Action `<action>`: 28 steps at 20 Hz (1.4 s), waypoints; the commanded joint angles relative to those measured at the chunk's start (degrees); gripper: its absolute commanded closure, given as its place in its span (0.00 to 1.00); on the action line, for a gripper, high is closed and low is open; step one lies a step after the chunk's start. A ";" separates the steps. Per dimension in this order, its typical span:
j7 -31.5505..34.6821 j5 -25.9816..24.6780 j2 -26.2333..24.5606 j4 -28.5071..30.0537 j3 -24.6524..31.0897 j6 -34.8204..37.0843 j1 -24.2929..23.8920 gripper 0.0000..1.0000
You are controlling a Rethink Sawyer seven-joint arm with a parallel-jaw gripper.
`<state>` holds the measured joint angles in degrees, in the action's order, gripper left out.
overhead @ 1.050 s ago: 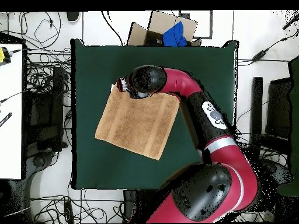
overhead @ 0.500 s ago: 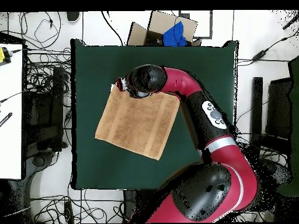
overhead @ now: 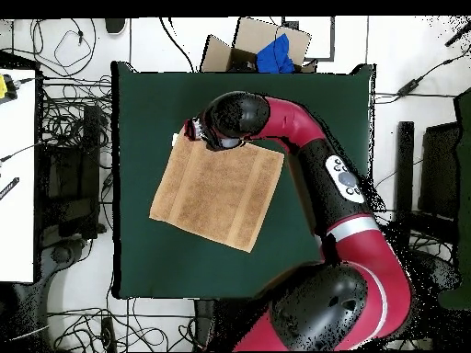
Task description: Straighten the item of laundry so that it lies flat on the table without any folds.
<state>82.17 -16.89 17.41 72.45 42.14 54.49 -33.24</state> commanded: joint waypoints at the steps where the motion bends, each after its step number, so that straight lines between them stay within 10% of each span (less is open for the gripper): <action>1: -2.11 4.66 6.72 -3.79 0.48 17.62 0.66 0.00; 15: 0.60 -2.47 16.44 14.17 -4.15 3.90 -6.47 0.00; 28: 11.83 -10.40 26.33 25.16 -15.43 -11.29 -2.87 0.00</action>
<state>82.17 -23.12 40.23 88.19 34.08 45.95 -38.46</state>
